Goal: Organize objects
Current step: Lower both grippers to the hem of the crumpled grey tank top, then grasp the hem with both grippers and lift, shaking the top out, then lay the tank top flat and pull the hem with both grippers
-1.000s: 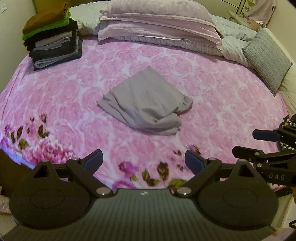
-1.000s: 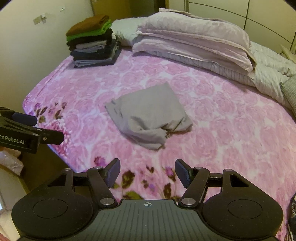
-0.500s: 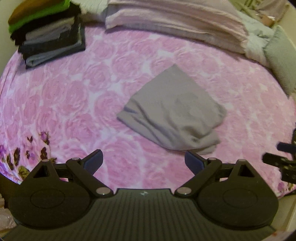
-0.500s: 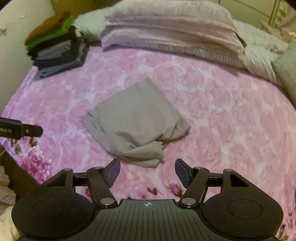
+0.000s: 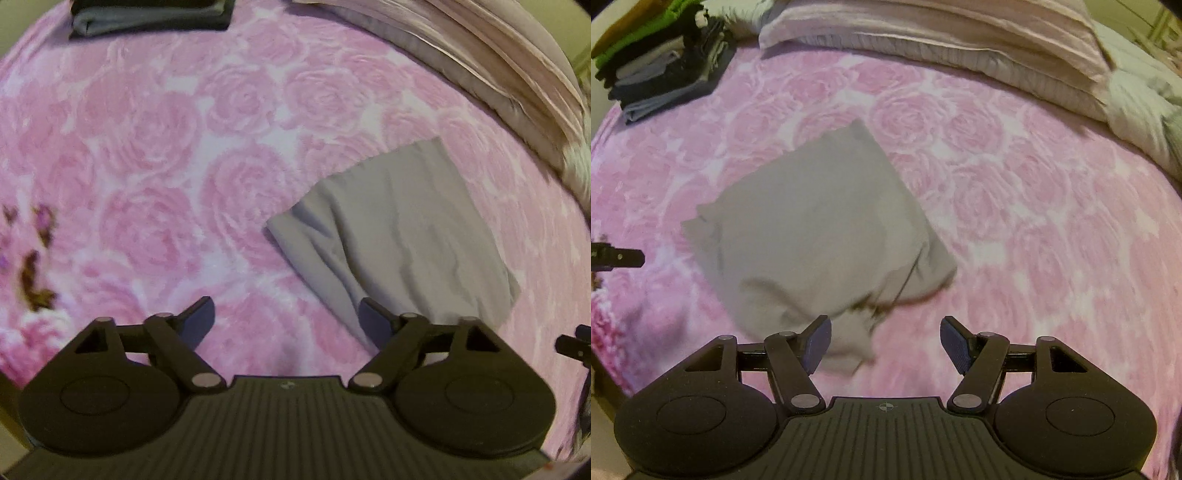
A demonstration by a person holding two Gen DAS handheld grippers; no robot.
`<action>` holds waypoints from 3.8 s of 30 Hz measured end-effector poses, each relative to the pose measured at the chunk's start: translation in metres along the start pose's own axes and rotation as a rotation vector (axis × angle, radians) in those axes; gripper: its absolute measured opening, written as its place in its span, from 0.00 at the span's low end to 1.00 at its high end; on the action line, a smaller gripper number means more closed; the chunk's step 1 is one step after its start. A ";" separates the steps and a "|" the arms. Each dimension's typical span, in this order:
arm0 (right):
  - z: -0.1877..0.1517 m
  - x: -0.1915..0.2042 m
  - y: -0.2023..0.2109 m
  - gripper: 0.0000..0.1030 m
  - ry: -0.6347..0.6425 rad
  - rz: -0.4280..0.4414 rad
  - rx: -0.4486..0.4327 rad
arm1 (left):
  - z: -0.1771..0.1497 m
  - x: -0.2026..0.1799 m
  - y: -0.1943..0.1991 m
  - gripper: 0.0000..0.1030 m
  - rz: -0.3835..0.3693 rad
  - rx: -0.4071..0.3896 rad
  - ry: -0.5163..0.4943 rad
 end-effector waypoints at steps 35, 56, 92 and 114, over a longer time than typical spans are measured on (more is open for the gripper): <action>0.223 0.009 -0.181 0.00 0.114 0.327 -0.244 | 0.081 0.007 -0.063 0.01 -0.075 -0.210 0.144; 0.224 -0.172 0.213 0.00 -0.257 0.234 -1.080 | 0.188 -0.179 0.231 0.01 -0.408 -0.862 -0.399; -0.158 -0.033 -0.048 0.40 -0.741 0.232 0.052 | -0.082 0.071 -0.031 0.21 -0.141 0.058 -0.159; -0.199 -0.036 -0.040 0.07 -0.549 0.162 0.045 | -0.151 0.064 -0.020 0.08 -0.069 0.065 -0.268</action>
Point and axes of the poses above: each gripper's, at about its wrist camera, not at the fingertips, and y roughly against the way its jaws point, x to its left, z to its top, the point moved 6 cm from there along -y, roughly the way its jaws point, and after that the axes turned 8 degrees about -z, right-handed, at the moved point
